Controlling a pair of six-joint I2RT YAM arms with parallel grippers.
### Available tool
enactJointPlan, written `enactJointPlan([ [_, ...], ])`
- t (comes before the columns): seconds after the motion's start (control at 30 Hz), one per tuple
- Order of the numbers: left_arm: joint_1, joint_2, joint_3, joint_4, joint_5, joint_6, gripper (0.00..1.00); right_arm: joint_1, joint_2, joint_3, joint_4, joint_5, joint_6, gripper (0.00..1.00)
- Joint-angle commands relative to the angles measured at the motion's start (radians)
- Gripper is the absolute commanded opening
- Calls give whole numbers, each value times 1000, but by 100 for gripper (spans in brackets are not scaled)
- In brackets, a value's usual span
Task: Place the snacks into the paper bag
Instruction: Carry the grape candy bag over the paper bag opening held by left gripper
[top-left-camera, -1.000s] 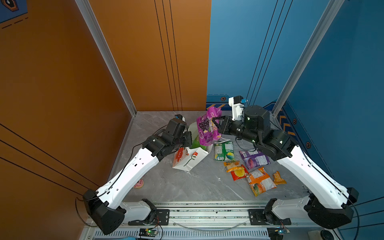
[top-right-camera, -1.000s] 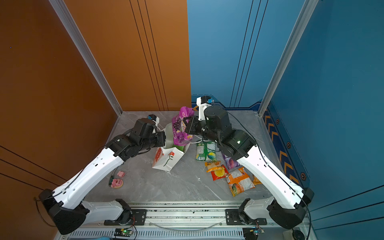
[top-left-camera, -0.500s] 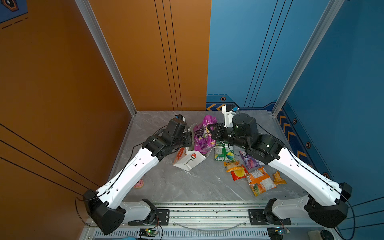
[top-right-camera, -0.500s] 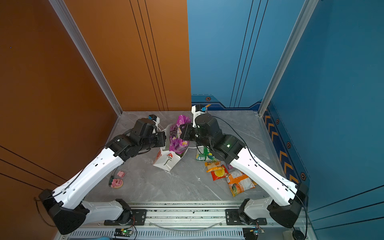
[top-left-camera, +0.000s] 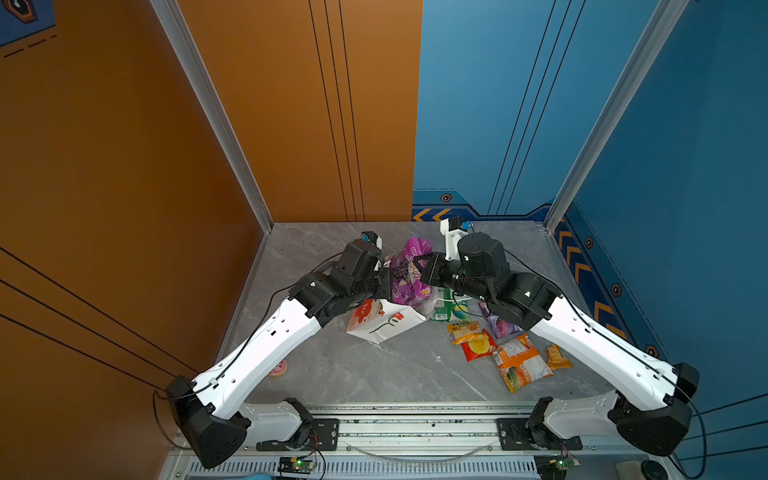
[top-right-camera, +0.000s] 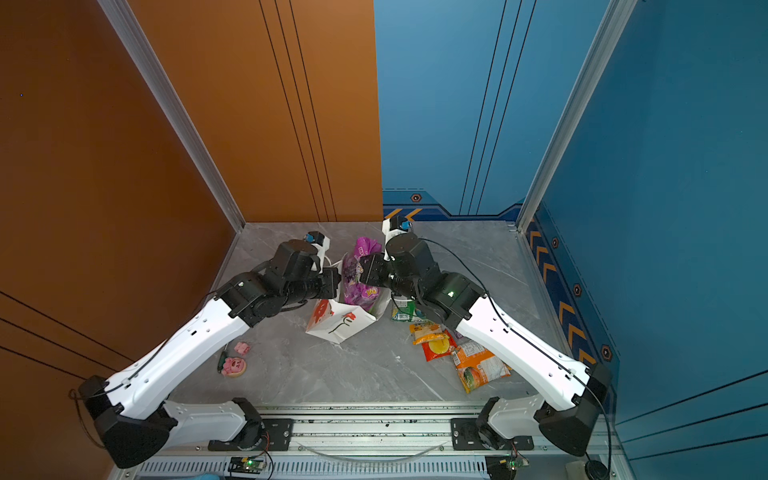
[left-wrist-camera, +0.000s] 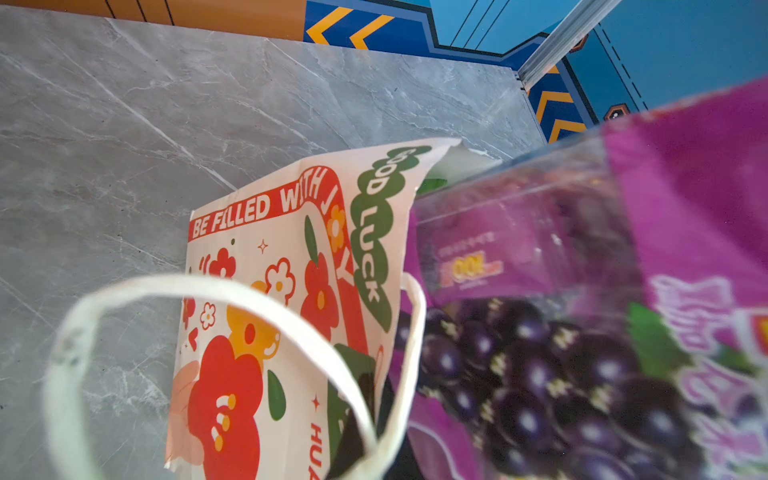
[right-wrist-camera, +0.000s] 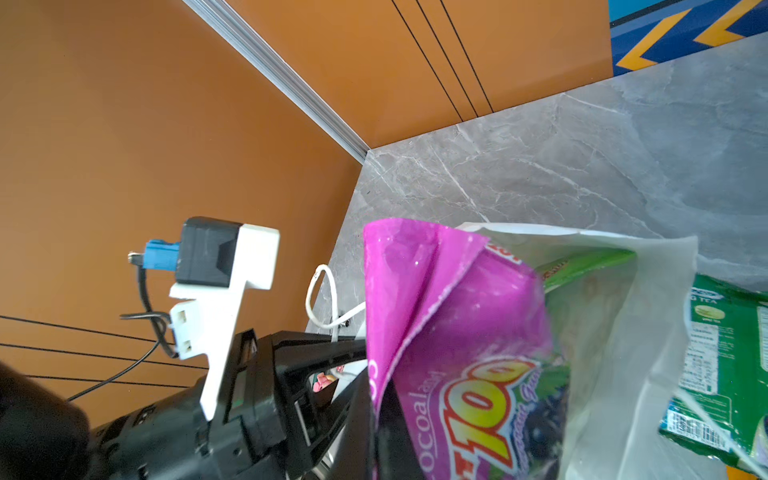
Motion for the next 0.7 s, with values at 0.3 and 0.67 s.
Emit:
enactJointPlan([
  [0.3, -27, -28, 17, 45, -44, 12, 0, -5, -51, -90, 105, 145, 60, 0],
  [0.67, -22, -26, -10, 45, -69, -15, 0, 64, -15, -79, 54, 268, 37, 0],
])
